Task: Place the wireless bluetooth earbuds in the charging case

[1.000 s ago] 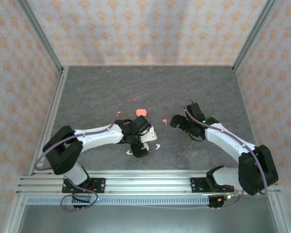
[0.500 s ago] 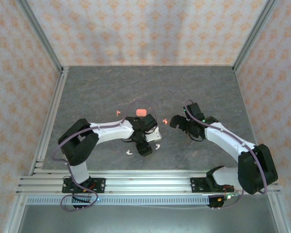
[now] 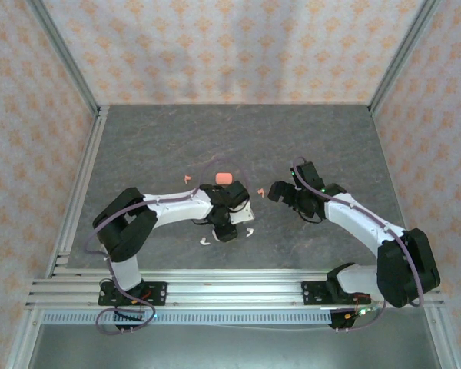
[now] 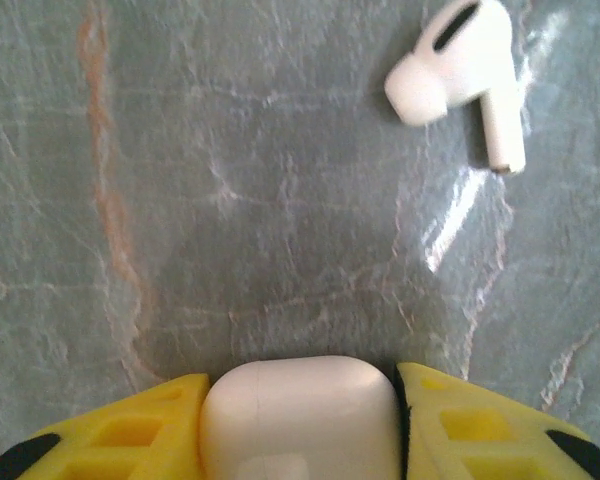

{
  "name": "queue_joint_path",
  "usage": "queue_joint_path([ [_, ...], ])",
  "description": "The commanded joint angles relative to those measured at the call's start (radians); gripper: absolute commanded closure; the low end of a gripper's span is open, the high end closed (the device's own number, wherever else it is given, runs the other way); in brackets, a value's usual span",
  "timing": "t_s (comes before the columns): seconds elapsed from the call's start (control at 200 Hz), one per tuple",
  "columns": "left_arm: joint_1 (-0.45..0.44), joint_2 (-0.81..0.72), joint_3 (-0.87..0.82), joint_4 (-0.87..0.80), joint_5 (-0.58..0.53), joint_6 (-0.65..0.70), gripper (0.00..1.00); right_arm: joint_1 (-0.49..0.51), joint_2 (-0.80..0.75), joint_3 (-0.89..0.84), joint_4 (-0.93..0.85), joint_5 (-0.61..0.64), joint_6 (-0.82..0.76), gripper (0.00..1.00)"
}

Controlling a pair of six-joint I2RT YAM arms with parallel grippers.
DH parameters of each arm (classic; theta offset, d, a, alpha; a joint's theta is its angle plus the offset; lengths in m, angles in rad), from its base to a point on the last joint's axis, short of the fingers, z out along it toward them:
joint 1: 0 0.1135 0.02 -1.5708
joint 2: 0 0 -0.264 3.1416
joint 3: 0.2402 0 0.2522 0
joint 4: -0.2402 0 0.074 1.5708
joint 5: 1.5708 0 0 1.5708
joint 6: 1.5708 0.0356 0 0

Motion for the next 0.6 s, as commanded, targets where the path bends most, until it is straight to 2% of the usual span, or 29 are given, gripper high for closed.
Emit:
queue_joint_path([
  [0.0, -0.006, -0.048, -0.032, -0.041, -0.035, 0.025, 0.61, 0.002, -0.041, 0.028, -0.012, -0.030, 0.024, 0.00],
  [0.2, -0.006, -0.158, -0.044, 0.000, -0.065, 0.073, 0.64, 0.003, -0.139, -0.021, 0.035, -0.124, 0.051, 0.02],
  [0.415, -0.007, -0.337, 0.002, -0.008, -0.039, 0.150, 0.64, 0.002, -0.212, -0.028, 0.059, -0.417, 0.103, 0.06],
  [0.595, -0.006, -0.465, 0.026, 0.043, 0.016, 0.206, 0.64, 0.013, -0.334, -0.020, 0.115, -0.554, 0.154, 0.08],
])
